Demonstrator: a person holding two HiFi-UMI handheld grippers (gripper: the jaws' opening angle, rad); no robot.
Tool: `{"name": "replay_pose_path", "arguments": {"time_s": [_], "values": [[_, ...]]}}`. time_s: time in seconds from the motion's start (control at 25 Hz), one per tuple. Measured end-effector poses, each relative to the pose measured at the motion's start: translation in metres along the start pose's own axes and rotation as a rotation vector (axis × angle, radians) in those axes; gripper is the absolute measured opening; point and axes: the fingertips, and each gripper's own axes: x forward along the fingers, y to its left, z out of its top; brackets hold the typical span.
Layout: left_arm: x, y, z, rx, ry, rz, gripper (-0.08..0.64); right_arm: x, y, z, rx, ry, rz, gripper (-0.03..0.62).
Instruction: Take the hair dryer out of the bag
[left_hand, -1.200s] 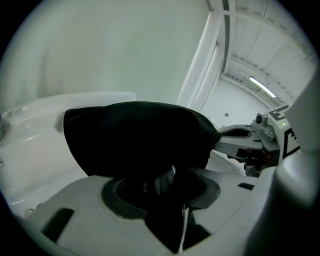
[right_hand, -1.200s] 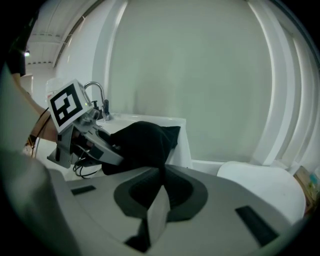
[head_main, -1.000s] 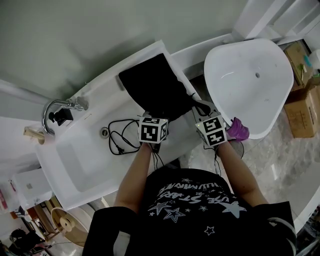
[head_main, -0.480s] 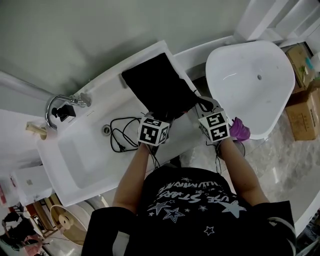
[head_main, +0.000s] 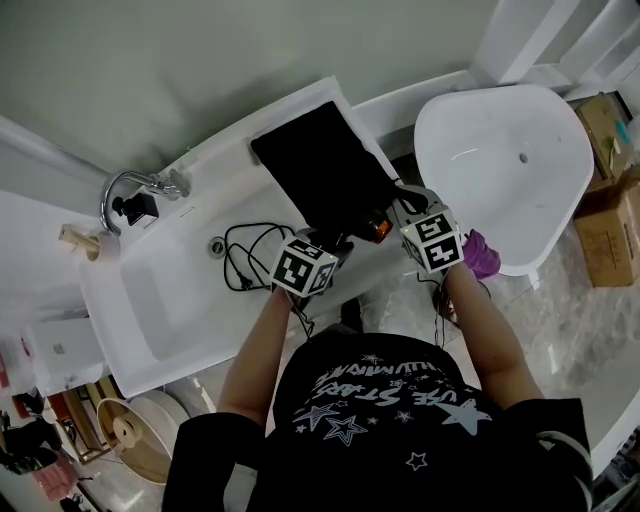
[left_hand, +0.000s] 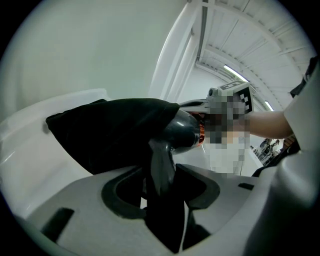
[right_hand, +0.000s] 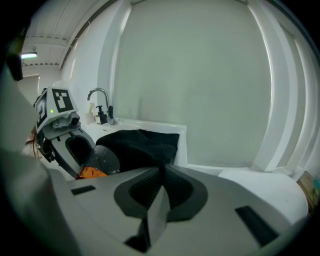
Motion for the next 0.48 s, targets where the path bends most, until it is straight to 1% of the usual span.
{"name": "replay_pose_path", "arguments": {"time_s": [0.16,0.36,0.48], "values": [[-0.006,-0.012,-0.007,0.014,0.012,-0.033,0.196,-0.001,0.006,0.001,0.003,0.001,0.028,0.020],[-0.015,-0.033,-0.014,0.075,0.045,-0.092,0.196,0.001,0.010,0.002,-0.010,0.006,0.058,0.020],[-0.019,-0.045,-0.018,0.089,0.054,-0.114,0.196,0.000,0.009,0.002,-0.025,0.008,0.066,0.020]]}}
